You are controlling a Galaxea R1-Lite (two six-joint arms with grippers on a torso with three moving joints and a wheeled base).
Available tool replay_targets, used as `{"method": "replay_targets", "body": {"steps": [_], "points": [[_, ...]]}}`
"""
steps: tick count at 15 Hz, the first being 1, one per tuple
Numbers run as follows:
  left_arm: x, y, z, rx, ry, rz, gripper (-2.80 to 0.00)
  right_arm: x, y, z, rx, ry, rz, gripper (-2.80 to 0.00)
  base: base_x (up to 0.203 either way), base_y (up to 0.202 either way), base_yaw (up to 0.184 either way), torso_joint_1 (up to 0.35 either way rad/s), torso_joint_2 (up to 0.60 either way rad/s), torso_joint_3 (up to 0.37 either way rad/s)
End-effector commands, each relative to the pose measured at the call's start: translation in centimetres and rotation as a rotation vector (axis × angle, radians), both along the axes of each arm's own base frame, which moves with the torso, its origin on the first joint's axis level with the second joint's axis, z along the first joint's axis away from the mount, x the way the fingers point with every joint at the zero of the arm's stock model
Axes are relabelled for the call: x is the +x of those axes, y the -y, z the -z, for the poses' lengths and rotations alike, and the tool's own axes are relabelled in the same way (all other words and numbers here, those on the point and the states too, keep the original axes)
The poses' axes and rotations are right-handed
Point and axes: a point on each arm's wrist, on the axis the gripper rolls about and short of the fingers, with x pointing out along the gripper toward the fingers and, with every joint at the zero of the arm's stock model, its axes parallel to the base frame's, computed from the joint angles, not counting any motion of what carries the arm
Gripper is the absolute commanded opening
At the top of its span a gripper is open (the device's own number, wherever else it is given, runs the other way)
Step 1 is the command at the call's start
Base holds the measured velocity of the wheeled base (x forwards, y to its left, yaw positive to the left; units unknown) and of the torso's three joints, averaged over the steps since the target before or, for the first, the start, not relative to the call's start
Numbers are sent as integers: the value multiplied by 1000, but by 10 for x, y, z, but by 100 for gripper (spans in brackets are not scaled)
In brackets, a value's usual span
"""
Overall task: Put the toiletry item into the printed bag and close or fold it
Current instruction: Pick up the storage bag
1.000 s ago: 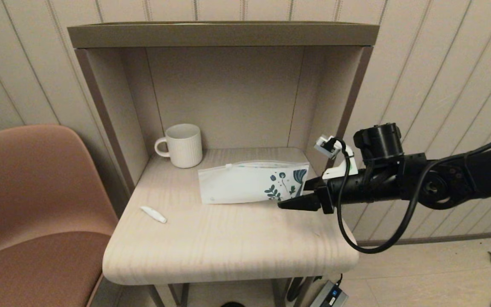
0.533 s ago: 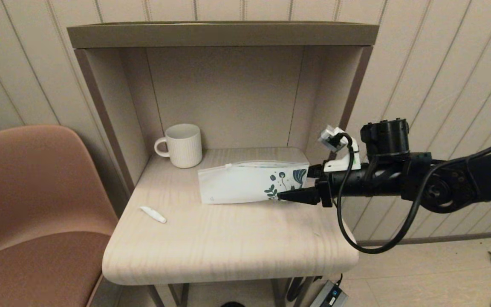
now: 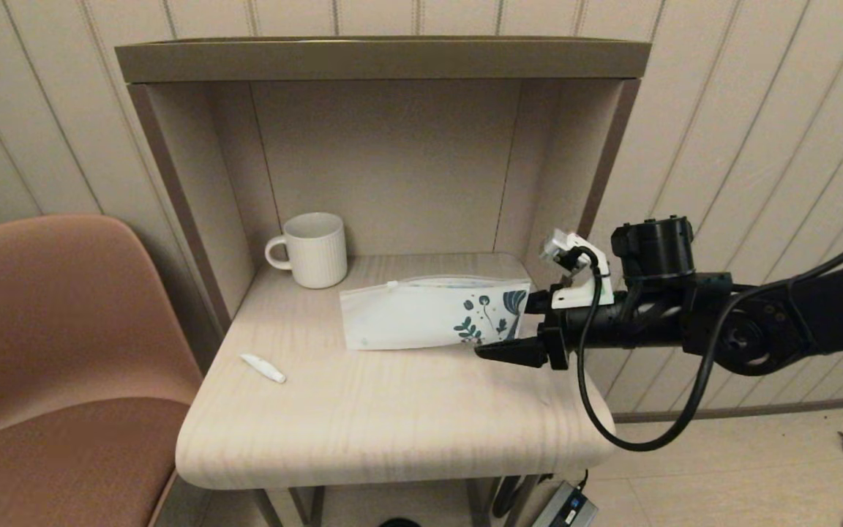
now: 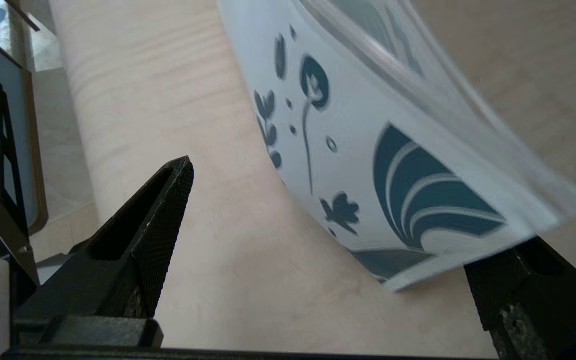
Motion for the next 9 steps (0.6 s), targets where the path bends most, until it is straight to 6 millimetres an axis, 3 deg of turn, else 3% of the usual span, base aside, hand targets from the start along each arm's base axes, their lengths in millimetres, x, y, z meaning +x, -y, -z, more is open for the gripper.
{"method": "replay_targets", "body": {"steps": [1, 9], "points": [[0, 0, 0, 0, 0, 1, -280, -1, 0, -5, 4, 10, -6, 0, 0, 0, 0, 0, 0, 0], [0, 0, 0, 0, 0, 0, -280, 2, -1, -11, 1, 1, -7, 0, 0, 0, 0, 0, 0, 0]]}}
